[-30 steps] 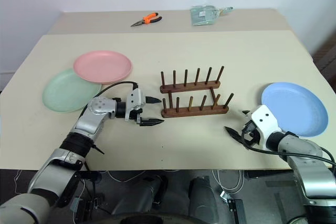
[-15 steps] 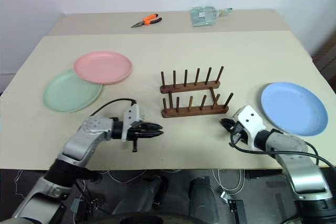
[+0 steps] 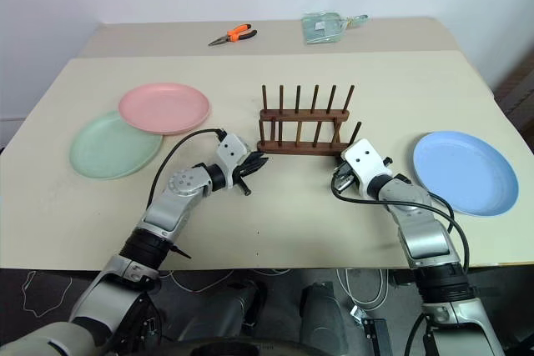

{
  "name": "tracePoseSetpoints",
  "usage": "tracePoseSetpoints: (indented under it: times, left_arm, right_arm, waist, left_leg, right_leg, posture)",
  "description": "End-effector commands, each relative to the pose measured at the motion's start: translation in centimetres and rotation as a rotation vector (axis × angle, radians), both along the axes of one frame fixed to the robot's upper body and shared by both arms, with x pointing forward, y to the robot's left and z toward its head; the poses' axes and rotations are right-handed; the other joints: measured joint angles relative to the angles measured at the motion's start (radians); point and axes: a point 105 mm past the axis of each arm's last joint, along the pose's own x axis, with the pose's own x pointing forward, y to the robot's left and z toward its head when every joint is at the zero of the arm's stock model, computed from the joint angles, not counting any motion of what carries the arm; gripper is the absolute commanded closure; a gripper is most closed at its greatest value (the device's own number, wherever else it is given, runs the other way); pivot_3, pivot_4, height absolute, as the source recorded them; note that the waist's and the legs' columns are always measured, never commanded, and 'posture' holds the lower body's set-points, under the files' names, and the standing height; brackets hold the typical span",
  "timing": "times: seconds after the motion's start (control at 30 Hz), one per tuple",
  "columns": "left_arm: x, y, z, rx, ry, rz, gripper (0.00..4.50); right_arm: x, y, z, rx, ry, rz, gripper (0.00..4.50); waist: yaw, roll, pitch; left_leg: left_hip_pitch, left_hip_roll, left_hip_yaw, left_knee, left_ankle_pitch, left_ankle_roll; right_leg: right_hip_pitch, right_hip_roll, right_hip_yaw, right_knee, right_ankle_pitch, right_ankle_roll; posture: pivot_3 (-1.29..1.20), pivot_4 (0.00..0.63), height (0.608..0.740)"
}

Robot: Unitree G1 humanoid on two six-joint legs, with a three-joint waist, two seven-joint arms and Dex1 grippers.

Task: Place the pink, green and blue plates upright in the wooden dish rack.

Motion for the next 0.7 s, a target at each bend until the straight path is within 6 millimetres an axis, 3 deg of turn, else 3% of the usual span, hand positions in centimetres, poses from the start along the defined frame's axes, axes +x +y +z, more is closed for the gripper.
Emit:
tracePoseSetpoints:
  times: [0.03,0.07,0.17,0.27,0.37,0.47,0.57,0.63,0.7]
  left_arm:
    - [-0.2,2.0,-1.9,0.045,0.055,0.046,3.81]
    - [-0.5,2.2,-1.9,0.037,0.068,0.035,3.81]
    - [-1.6,3.6,-0.3,-0.034,0.082,0.021,3.04]
    - [-0.9,5.8,4.2,-0.172,-0.007,0.135,1.51]
    - [1.0,11.1,11.1,-0.321,-0.21,0.432,0.08]
    - [1.6,16.9,14.7,-0.382,-0.316,0.755,0.08]
    - [1.3,21.8,15.0,-0.414,-0.288,1.045,0.08]
    - [0.7,23.8,14.7,-0.448,-0.248,1.166,0.08]
    - [0.6,24.4,14.0,-0.506,-0.173,1.202,0.08]
  right_arm:
    - [0.0,0.0,0.4,0.019,-0.002,0.011,4.48]
    - [-0.4,0.3,0.6,0.04,0.008,0.038,4.25]
    - [-1.9,1.7,2.3,0.096,0.005,0.164,3.34]
    - [-3.3,3.6,3.7,0.115,0.005,0.277,1.77]
    - [-4.0,5.0,4.2,0.12,0.005,0.341,0.34]
    - [-4.1,5.9,4.4,0.132,0.009,0.377,0.34]
    - [-3.9,6.6,4.2,0.135,0.015,0.398,0.34]
    - [-3.8,6.9,4.0,0.131,0.02,0.417,0.34]
    - [-3.7,7.1,4.0,0.132,0.022,0.429,0.34]
  waist:
    - [-0.001,0.0,0.0]
    - [-0.002,0.0,0.0]
    - [-0.007,0.0,0.0]
    - [-0.008,0.001,0.002]
    - [0.0,-0.003,0.004]
    - [0.002,-0.007,0.006]
    - [0.0,-0.007,0.006]
    - [0.0,-0.008,0.006]
    - [0.002,-0.009,0.007]
  left_leg:
    - [0.0,0.0,0.0,0.0,0.0,0.0]
    - [0.0,0.0,0.0,0.0,0.0,0.0]
    - [-0.001,0.0,0.0,-0.002,0.0,0.0]
    - [-0.003,0.0,0.0,-0.003,0.0,0.0]
    - [-0.011,0.0,-0.001,0.002,0.0,-0.001]
    - [-0.016,0.0,-0.002,0.003,0.003,-0.005]
    - [-0.016,0.0,0.0,0.003,0.005,-0.008]
    - [-0.016,0.0,0.0,0.002,0.006,-0.01]
    - [-0.017,0.0,0.0,0.003,0.006,-0.01]
  right_leg:
    - [0.0,0.0,0.0,0.0,0.0,0.0]
    - [0.0,0.0,0.0,0.0,0.0,0.0]
    - [-0.002,0.0,0.001,0.0,0.0,0.0]
    - [-0.005,0.001,0.002,0.001,0.0,0.0]
    - [-0.012,0.002,0.002,0.005,0.0,0.0]
    - [-0.018,0.002,0.002,0.007,0.001,-0.001]
    - [-0.019,0.001,0.003,0.008,0.001,-0.001]
    - [-0.019,0.001,0.003,0.008,0.001,-0.001]
    - [-0.02,0.001,0.003,0.009,0.001,-0.001]
  posture:
    - [0.0,0.15,0.74]
    - [0.0,0.15,0.74]
    - [0.0,0.15,0.74]
    - [0.0,0.15,0.74]
    - [0.0,0.15,0.74]
    - [0.0,0.15,0.74]
    - [0.0,0.15,0.74]
    - [0.0,0.15,0.74]
    - [0.0,0.15,0.74]
